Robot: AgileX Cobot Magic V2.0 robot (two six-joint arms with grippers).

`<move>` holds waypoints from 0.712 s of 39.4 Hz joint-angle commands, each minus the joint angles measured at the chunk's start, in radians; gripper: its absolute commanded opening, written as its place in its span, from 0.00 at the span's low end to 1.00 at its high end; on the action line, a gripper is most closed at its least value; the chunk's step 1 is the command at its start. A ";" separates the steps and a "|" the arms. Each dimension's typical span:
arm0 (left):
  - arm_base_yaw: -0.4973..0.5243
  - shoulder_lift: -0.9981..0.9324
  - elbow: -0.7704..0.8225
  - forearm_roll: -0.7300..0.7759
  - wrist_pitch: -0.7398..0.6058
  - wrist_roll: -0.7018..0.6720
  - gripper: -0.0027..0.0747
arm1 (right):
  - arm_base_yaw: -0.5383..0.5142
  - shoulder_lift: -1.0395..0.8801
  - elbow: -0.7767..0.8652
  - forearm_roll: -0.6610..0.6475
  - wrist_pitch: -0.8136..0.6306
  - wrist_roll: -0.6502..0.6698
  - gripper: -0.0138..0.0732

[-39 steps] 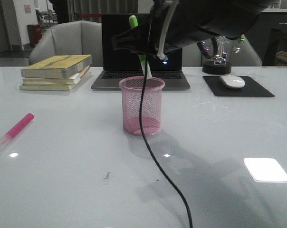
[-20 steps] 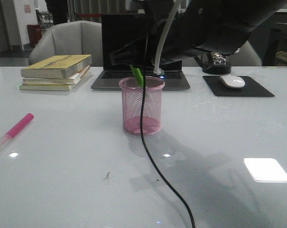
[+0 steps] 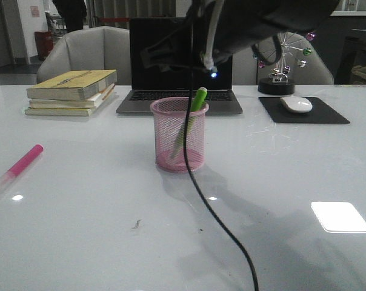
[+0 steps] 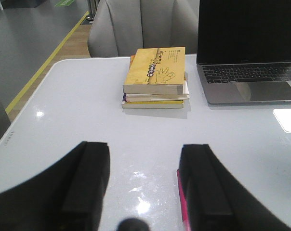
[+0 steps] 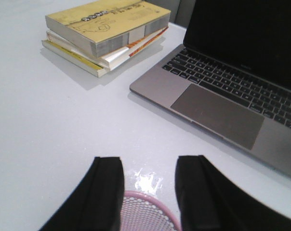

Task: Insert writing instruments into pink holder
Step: 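Lower the green marker into the holder and open the right gripper, then raise the right gripper away from the holder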

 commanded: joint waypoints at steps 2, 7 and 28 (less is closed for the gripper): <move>0.002 -0.004 -0.035 -0.001 -0.090 -0.010 0.55 | -0.051 -0.189 -0.027 0.009 0.009 -0.029 0.61; 0.002 -0.004 -0.035 -0.001 -0.090 -0.010 0.55 | -0.132 -0.300 -0.027 0.034 0.123 -0.029 0.61; 0.002 -0.004 -0.035 -0.001 -0.090 -0.010 0.55 | -0.610 -0.733 0.086 -0.012 0.578 -0.029 0.61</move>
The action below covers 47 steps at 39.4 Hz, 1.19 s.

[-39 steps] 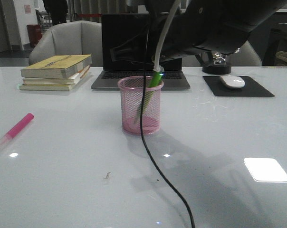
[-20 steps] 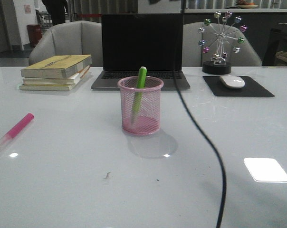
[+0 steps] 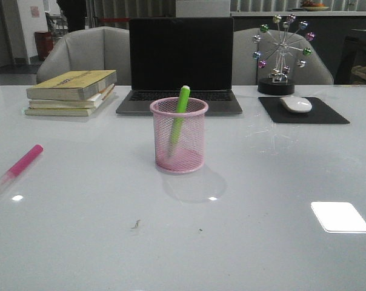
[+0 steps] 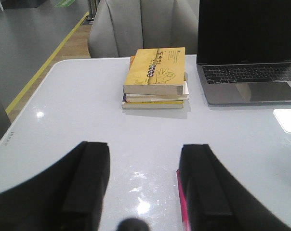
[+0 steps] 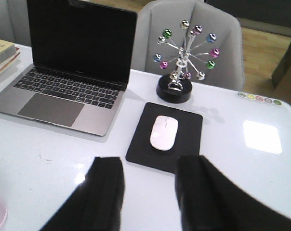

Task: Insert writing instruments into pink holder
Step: 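Raise the right gripper away from the holder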

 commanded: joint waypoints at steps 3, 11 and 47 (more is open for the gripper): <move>0.002 -0.004 -0.035 -0.001 -0.089 -0.010 0.55 | -0.026 -0.173 0.136 -0.001 -0.075 -0.012 0.61; 0.002 -0.004 -0.035 -0.001 -0.089 -0.010 0.55 | -0.026 -0.360 0.398 -0.002 -0.147 -0.012 0.61; 0.002 -0.004 -0.035 -0.001 -0.089 -0.010 0.55 | -0.026 -0.533 0.579 -0.003 -0.042 -0.012 0.61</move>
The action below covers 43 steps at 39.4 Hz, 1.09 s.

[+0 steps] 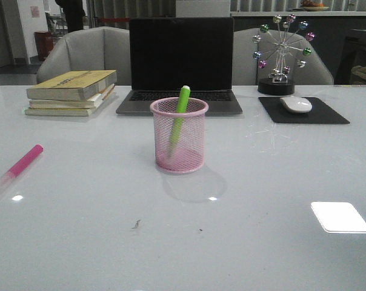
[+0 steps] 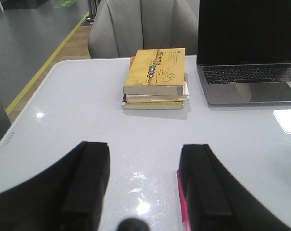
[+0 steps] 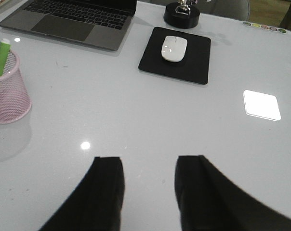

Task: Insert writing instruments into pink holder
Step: 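Raise the right gripper away from the holder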

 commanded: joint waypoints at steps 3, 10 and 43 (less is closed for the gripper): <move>0.002 -0.004 -0.035 -0.001 -0.088 -0.010 0.55 | -0.005 -0.004 -0.027 0.002 -0.065 -0.011 0.61; 0.002 -0.004 -0.035 -0.001 -0.088 -0.010 0.55 | -0.005 -0.004 -0.027 0.002 -0.065 -0.011 0.61; 0.002 0.352 -0.441 -0.009 0.091 -0.010 0.55 | -0.005 -0.004 -0.027 0.002 -0.065 -0.011 0.61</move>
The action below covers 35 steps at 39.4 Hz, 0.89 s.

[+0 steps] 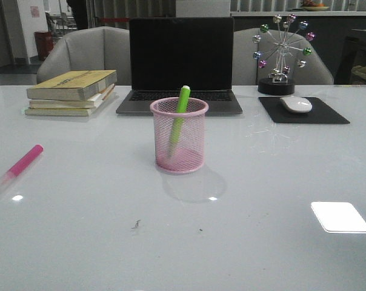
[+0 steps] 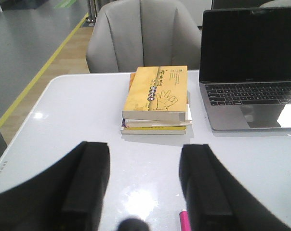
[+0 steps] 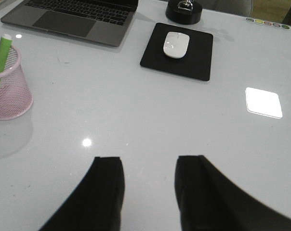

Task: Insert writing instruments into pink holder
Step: 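Raise the right gripper away from the holder, then lower the left gripper onto the pink marker and close on it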

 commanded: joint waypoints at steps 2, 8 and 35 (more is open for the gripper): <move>0.002 0.100 -0.185 -0.013 0.109 -0.010 0.55 | -0.005 -0.004 -0.027 0.003 -0.074 -0.011 0.61; 0.002 0.238 -0.355 -0.051 0.282 -0.010 0.55 | -0.005 -0.004 -0.027 0.003 -0.074 -0.011 0.61; -0.041 0.730 -0.704 -0.140 0.650 0.016 0.55 | -0.005 -0.004 -0.027 0.003 -0.074 -0.011 0.61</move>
